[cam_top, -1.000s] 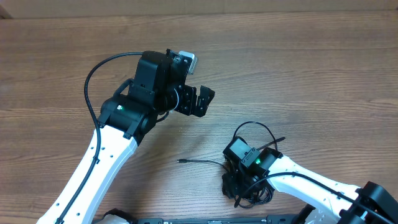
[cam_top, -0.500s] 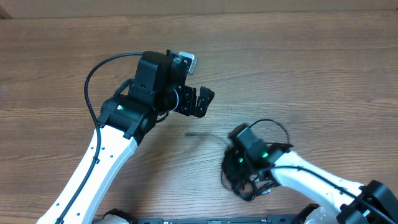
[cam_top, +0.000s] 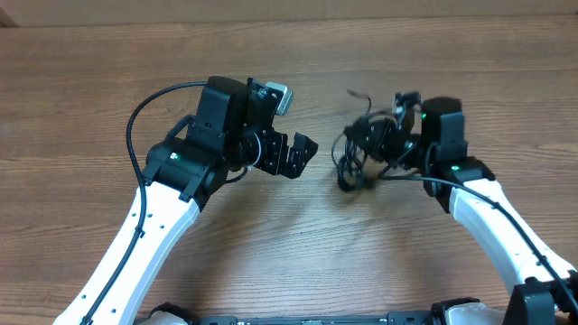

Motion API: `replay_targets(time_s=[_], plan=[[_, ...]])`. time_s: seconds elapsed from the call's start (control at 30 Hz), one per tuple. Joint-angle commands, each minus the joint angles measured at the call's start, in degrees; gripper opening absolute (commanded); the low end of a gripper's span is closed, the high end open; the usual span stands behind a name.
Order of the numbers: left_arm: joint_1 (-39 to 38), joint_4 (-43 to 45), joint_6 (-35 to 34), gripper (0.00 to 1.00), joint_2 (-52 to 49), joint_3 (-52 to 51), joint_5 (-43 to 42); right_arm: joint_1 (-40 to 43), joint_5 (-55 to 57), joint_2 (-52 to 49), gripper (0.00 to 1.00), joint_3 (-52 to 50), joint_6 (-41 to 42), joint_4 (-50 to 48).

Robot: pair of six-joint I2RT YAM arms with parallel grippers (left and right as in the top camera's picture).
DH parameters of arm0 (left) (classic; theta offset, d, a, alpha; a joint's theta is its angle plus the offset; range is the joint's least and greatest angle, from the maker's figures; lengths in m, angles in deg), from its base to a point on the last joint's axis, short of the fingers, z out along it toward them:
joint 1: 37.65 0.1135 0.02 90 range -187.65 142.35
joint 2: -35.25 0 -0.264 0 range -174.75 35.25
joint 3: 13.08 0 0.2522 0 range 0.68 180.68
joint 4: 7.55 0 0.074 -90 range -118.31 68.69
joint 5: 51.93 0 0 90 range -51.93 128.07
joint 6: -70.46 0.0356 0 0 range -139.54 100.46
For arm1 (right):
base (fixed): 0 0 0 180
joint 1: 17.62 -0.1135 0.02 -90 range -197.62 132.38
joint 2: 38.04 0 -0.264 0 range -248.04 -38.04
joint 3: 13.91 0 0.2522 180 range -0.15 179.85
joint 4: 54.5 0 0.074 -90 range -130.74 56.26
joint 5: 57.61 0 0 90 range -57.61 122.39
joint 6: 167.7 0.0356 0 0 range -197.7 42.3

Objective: Untangle cables

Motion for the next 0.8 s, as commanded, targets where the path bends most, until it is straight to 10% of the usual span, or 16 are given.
replay_targets(time_s=[0.0, 0.77], plan=[[0.1, 0.1, 0.7, 1.0, -0.3, 0.5, -1.7, 0.3, -10.1, 0.2, 0.04, 3.7, 5.8, -4.3], [-5.1, 9.2, 1.1, 1.0, -2.4, 0.5, -3.0, -4.0, -18.7, 0.2, 0.04, 5.0, 16.5, -20.0]])
